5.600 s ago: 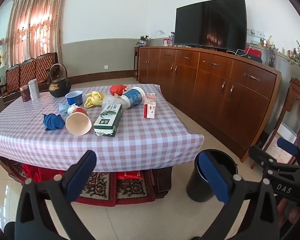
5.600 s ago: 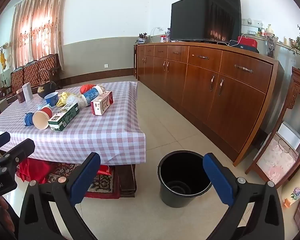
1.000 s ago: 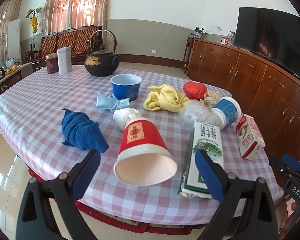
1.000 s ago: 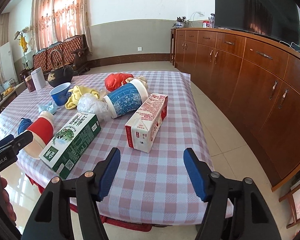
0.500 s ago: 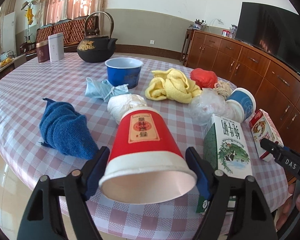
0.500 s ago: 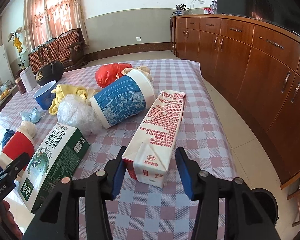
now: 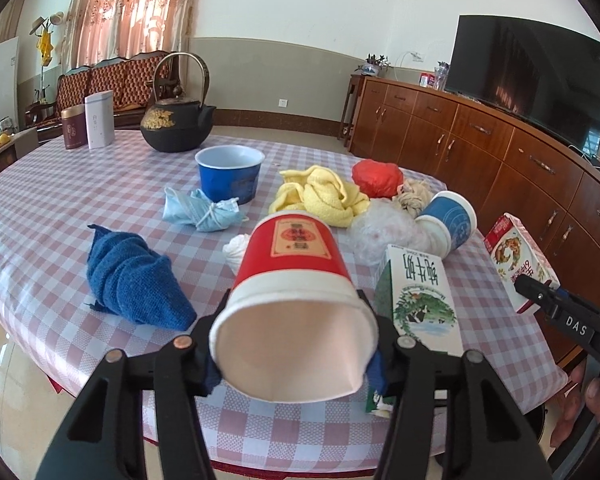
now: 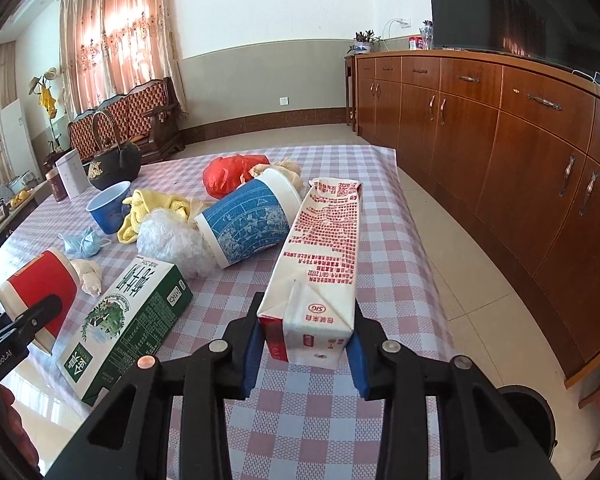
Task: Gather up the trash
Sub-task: 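Carry the cup and carton with both grippers over the black trash bin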
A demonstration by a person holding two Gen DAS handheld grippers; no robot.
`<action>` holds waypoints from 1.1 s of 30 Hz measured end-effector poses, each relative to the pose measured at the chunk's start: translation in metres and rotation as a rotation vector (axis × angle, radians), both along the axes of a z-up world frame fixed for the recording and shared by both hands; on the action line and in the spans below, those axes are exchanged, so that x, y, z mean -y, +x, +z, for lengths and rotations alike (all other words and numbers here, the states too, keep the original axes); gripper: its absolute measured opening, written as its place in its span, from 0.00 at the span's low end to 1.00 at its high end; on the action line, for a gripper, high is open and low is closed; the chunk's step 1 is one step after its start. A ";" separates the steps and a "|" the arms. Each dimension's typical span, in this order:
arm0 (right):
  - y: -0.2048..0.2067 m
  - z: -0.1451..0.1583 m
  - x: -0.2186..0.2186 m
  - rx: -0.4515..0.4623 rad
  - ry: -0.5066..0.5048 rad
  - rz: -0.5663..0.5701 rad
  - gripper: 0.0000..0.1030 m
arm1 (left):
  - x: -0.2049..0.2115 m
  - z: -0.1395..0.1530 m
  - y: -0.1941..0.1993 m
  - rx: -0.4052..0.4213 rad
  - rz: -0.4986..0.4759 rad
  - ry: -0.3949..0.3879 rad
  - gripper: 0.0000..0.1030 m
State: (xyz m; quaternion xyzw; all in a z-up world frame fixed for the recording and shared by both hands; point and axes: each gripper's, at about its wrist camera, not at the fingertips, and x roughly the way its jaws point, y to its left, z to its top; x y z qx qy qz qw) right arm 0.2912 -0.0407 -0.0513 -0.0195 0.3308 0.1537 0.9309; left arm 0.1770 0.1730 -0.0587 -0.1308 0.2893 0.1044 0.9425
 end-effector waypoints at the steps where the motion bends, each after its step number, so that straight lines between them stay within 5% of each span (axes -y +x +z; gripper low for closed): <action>1: -0.003 0.004 0.002 0.009 -0.001 0.000 0.37 | 0.001 0.002 -0.002 0.006 0.001 0.002 0.55; 15: -0.060 0.049 0.078 0.102 -0.010 -0.074 0.37 | 0.059 0.039 -0.020 0.084 -0.132 0.007 0.55; 33: -0.138 0.029 0.227 0.049 -0.105 -0.284 0.37 | 0.225 0.041 -0.027 0.081 -0.528 -0.004 0.55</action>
